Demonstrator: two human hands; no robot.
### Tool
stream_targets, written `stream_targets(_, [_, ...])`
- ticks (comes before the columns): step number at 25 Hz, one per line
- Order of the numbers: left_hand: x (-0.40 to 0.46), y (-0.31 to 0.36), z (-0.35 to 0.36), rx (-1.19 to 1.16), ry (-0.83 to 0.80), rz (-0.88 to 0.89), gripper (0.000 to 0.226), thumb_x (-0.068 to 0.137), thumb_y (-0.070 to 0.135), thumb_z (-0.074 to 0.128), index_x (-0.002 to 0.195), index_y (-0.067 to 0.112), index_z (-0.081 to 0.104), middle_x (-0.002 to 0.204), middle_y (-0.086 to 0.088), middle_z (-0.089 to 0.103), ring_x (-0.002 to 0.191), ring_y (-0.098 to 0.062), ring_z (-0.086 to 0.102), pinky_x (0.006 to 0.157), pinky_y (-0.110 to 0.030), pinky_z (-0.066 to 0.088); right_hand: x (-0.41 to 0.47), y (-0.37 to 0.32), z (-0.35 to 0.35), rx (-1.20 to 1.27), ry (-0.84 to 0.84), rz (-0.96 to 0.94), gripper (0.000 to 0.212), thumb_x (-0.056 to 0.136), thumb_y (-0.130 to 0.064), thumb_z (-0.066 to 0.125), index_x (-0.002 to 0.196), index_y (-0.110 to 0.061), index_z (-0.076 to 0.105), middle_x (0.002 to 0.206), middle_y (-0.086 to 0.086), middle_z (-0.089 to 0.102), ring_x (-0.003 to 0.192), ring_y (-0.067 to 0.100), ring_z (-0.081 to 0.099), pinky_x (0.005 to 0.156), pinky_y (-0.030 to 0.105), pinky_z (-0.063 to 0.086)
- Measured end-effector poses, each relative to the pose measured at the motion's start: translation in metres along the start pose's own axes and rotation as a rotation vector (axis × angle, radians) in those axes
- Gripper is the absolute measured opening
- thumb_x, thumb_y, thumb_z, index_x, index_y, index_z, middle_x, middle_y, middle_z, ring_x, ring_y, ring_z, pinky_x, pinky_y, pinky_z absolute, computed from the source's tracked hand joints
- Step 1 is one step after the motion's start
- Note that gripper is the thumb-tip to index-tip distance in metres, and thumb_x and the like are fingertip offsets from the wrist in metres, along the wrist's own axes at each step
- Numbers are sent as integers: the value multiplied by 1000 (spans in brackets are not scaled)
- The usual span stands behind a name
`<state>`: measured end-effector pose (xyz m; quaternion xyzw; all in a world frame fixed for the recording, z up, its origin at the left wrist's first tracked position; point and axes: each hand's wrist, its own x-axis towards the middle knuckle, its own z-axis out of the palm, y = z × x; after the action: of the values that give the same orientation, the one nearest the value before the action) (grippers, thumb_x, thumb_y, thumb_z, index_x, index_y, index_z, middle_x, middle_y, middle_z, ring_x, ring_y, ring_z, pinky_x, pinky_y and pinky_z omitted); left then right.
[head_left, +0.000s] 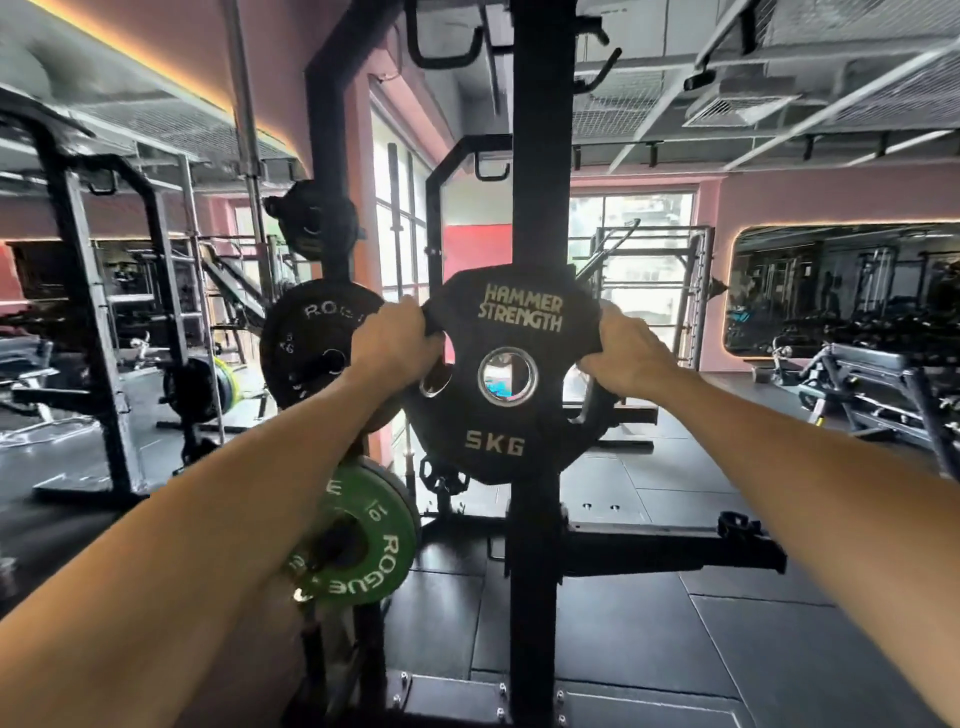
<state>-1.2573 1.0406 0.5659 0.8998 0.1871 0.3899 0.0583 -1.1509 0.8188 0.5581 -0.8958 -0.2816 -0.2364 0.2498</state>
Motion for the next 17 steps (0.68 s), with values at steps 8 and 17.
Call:
stream_targets(8, [9, -219, -65, 10, 21, -14, 38, 87, 34, 60, 107, 2, 57, 103, -20, 64, 96, -42, 63, 80, -45, 52, 6, -201, 92, 25, -34, -48, 27, 80, -22, 65, 94, -15, 43, 88, 5, 55, 82, 28, 57, 72, 35, 46])
stream_targets(17, [63, -373, -71, 20, 7, -49, 32, 84, 32, 58, 95, 2, 58, 87, -17, 60, 88, -42, 63, 66, -37, 42, 55, -333, 176, 33, -70, -74, 26, 86, -22, 65, 99, -15, 44, 76, -1, 51, 68, 20, 55, 59, 29, 43])
